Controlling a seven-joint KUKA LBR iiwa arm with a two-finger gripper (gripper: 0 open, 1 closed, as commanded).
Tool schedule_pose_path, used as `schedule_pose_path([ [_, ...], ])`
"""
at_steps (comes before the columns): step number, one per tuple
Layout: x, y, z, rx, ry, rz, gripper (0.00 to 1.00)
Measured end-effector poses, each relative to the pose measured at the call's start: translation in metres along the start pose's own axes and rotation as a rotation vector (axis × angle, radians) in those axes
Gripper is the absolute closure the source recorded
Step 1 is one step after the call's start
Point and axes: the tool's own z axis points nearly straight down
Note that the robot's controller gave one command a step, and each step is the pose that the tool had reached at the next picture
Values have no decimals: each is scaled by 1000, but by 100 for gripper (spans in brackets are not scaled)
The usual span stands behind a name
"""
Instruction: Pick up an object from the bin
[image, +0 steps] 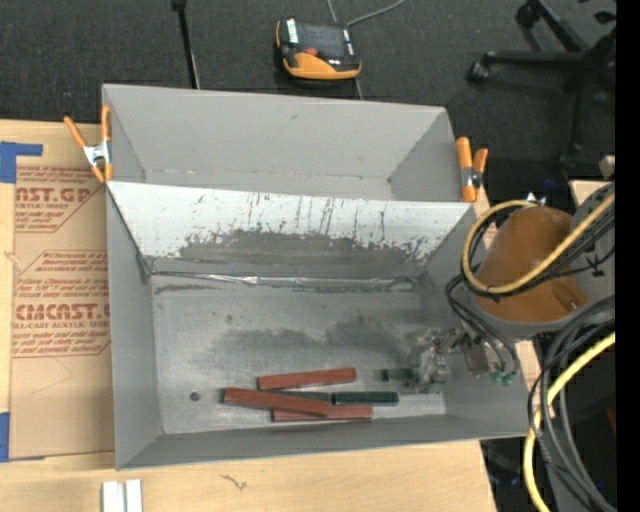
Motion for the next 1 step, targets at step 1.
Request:
schedule_pose_path([
  [1,-1,0,-17,1,-3,0,100],
])
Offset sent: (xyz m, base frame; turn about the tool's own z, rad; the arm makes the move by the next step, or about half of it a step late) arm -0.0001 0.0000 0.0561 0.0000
